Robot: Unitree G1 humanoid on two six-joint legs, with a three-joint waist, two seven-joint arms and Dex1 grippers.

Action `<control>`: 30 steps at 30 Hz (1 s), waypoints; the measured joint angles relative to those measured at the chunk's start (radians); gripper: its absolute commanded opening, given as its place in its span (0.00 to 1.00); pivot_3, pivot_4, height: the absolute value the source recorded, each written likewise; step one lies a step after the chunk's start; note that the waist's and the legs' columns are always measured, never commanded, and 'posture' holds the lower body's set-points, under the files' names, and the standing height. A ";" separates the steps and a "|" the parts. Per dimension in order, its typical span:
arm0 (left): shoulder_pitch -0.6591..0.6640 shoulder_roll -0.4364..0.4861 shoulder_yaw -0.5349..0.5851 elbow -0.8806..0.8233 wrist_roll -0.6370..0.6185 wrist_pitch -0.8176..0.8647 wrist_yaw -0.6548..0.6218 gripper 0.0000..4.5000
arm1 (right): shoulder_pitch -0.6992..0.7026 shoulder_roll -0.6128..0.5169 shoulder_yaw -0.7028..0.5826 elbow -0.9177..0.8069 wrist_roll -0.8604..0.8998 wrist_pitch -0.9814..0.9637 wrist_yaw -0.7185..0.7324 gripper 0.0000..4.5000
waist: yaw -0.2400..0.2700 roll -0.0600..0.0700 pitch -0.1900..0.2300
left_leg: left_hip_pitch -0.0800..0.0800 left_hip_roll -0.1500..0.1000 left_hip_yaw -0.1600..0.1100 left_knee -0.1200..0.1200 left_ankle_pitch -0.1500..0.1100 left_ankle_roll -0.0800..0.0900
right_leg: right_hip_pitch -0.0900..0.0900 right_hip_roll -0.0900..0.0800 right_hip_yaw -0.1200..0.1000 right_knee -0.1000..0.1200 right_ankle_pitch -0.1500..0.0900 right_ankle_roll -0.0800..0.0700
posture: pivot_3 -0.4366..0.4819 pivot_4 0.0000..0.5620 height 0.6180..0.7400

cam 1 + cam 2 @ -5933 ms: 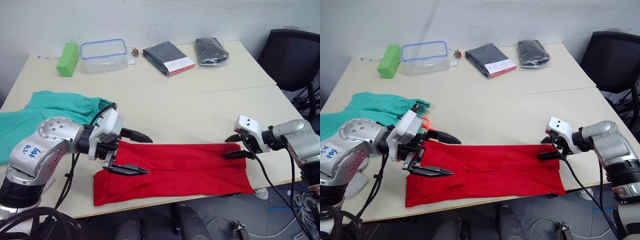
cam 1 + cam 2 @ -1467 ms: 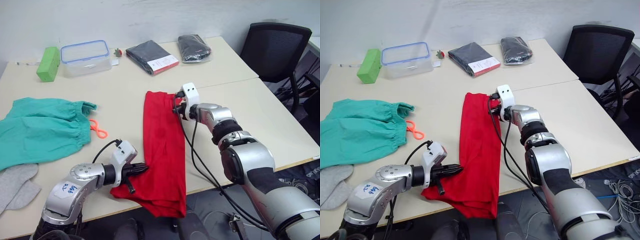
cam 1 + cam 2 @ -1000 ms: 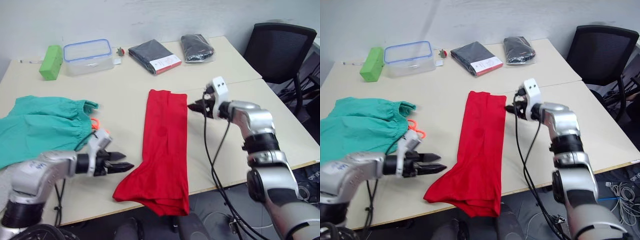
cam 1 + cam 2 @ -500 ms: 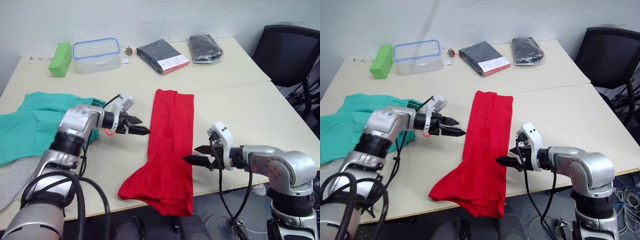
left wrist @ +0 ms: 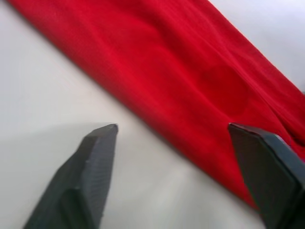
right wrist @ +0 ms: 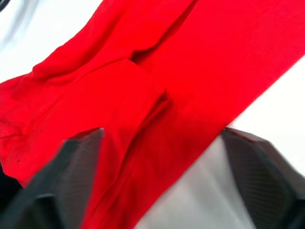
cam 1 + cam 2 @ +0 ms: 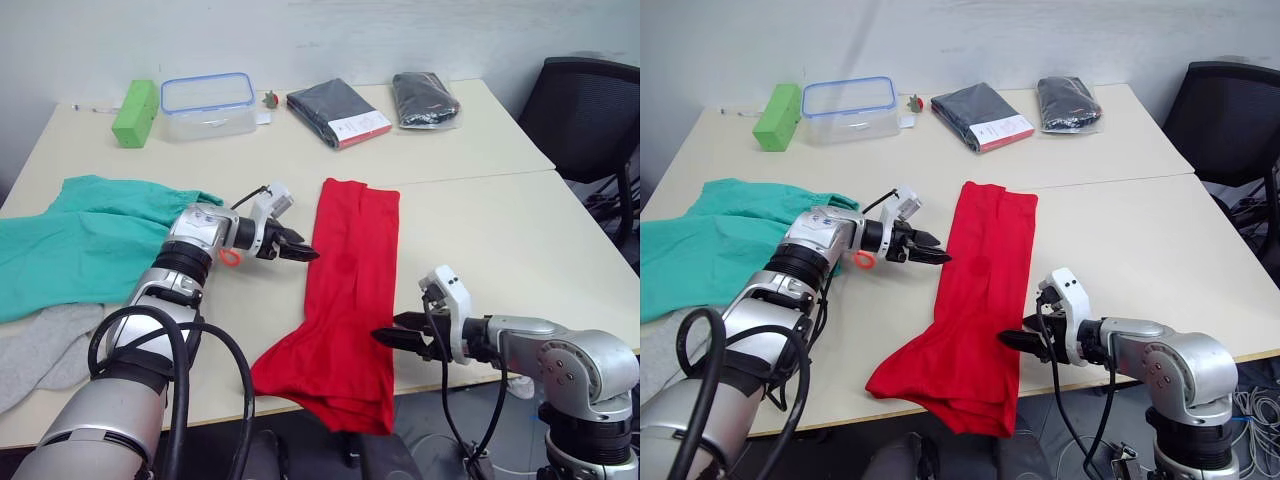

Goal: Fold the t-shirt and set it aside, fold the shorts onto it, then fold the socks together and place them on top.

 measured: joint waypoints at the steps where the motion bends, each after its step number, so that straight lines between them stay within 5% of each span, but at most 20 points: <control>1: 0.000 -0.001 0.002 0.002 0.005 -0.001 -0.004 0.60 | -0.001 0.004 0.003 0.007 0.000 -0.004 -0.002 0.56 | 0.000 0.000 0.000 | 0.000 0.000 0.000 0.000 0.000 0.000 | 0.000 0.000 0.000 0.000 0.000 0.000 | 0.48 0.27 1.00; 8: 0.001 -0.018 0.020 0.025 0.037 -0.002 -0.016 0.09 | -0.018 -0.007 0.038 0.085 0.000 -0.056 -0.003 0.01 | 0.001 0.000 0.000 | -0.002 0.000 0.000 0.000 0.000 0.000 | -0.001 0.000 0.000 0.000 0.000 0.000 | 0.48 0.27 1.00; 10: 0.008 -0.018 0.022 0.018 0.043 0.000 -0.018 0.01 | -0.032 -0.033 0.055 0.117 0.005 -0.074 0.014 0.00 | 0.001 0.000 0.000 | -0.002 0.000 0.001 0.000 0.000 -0.001 | -0.002 0.000 0.000 0.000 0.000 0.000 | 0.48 0.27 1.00; 22: 0.181 0.007 0.068 -0.280 0.017 0.125 -0.028 0.01 | -0.195 -0.323 0.246 0.398 -0.024 -0.294 0.273 0.00 | 0.007 0.000 0.000 | -0.002 -0.001 0.003 0.001 0.001 0.000 | -0.002 -0.001 0.002 0.000 0.001 0.003 | 0.48 0.27 1.00; 30: 0.120 -0.016 0.139 -0.272 -0.031 0.279 0.042 0.49 | -0.213 -0.328 0.292 0.445 -0.049 -0.362 0.323 0.00 | 0.009 0.000 0.000 | -0.002 -0.001 0.002 0.003 0.003 -0.004 | -0.002 -0.001 0.002 0.001 0.002 0.004 | 0.48 0.27 1.00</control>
